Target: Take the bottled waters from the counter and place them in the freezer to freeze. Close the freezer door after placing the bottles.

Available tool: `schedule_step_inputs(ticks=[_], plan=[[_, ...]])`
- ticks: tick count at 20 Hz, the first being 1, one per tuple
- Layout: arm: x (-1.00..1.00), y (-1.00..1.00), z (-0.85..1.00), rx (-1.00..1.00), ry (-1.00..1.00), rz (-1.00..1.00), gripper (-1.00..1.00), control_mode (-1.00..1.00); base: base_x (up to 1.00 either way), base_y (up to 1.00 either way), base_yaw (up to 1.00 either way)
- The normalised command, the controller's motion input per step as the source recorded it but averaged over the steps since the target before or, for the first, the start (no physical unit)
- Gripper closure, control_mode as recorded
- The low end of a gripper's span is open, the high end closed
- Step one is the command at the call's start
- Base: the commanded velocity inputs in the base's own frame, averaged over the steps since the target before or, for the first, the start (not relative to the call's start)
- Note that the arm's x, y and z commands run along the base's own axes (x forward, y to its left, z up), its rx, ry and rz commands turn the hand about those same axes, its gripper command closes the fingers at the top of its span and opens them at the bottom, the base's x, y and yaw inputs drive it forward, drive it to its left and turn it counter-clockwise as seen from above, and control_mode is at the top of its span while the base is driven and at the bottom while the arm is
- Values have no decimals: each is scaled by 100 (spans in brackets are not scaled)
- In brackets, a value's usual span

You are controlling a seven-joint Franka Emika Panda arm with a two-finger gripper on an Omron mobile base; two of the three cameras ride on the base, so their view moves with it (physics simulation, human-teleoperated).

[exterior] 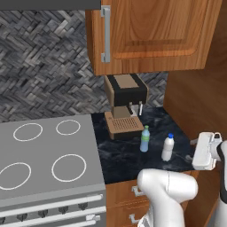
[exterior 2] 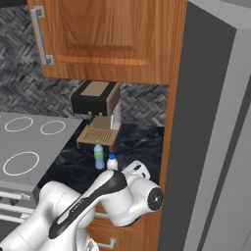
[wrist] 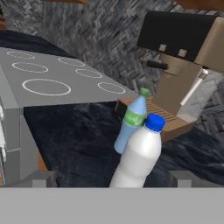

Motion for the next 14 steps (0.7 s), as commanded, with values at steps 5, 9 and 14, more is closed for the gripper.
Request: schedule_step_inputs(ticks=[5, 9, 14], plan=[[15, 6, -7, 0, 0, 1, -100, -100, 0, 0, 0], [25, 2, 0, 0, 0, 0, -100, -100, 0, 0, 0], [18, 5, 0, 0, -1, 0, -100, -100, 0, 0, 0]])
